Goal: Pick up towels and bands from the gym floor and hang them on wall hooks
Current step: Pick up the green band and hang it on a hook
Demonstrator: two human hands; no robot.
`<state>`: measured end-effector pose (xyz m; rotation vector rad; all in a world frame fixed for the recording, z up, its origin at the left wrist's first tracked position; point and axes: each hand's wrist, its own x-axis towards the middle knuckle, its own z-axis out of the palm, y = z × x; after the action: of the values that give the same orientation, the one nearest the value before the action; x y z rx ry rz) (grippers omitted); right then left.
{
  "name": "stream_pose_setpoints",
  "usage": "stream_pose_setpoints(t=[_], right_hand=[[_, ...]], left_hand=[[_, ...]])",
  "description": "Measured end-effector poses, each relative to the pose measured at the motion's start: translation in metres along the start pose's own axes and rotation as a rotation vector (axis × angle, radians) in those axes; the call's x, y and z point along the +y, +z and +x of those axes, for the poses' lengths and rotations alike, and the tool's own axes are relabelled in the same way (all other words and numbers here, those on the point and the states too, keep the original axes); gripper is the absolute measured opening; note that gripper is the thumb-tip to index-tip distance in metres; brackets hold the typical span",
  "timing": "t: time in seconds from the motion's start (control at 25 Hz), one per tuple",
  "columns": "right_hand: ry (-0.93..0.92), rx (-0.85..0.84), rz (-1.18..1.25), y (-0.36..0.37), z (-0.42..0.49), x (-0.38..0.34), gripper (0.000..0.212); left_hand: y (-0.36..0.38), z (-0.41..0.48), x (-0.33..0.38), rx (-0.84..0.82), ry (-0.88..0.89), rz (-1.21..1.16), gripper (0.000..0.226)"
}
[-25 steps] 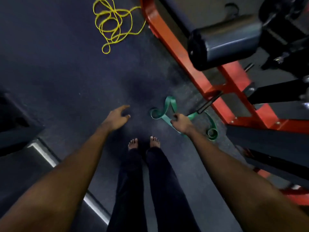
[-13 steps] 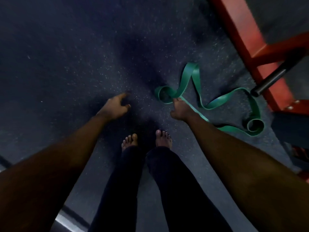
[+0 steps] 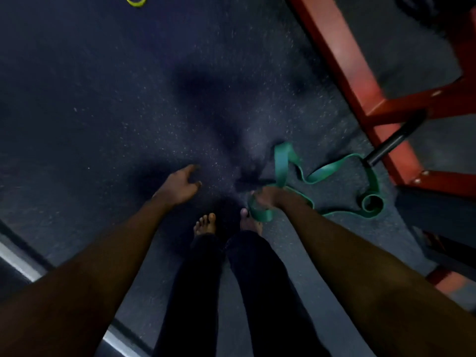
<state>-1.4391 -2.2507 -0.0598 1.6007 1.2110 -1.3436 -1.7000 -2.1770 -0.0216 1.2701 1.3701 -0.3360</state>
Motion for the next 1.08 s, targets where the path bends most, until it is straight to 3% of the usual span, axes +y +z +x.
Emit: stream_pose_setpoints(t=[0.08,0.16,0.32,0.48,0.68,0.8,0.92,1.08], right_hand=[[0.018,0.007,0.166,-0.024,-0.054,-0.011,0.08],[-0.013,0.041,0.265,-0.059,-0.115,-0.026,0.081],[-0.142,0.127,0.199,-0.133,-0.232,-0.046,0.037],[-0.285,0.255,0.194,-0.204,-0.376,-0.061,0.024],[-0.474,0.329,0.377,-0.252,-0.518,-0.078,0.027],[-0.598,0.345,0.472,-0.267,-0.587,-0.092,0.04],[-0.734,0.326,0.529,-0.279,-0.638,-0.114,0.027],[-0.94,0.402,0.557,-0.316,-0.698,-0.14,0.02]], left_hand=[[-0.024,-0.041,0.022,0.019,-0.011,-0.006,0.048],[-0.05,-0.084,0.047,0.042,-0.006,-0.029,0.047],[-0.103,-0.17,0.105,0.118,0.03,-0.08,0.038],[-0.156,-0.263,0.171,0.179,0.136,-0.113,0.031],[-0.197,-0.371,0.25,0.182,0.374,-0.128,0.052],[-0.217,-0.425,0.289,0.175,0.419,-0.035,0.069],[-0.219,-0.465,0.316,0.175,0.497,0.101,0.083],[-0.246,-0.512,0.351,0.355,0.566,-0.176,0.053]])
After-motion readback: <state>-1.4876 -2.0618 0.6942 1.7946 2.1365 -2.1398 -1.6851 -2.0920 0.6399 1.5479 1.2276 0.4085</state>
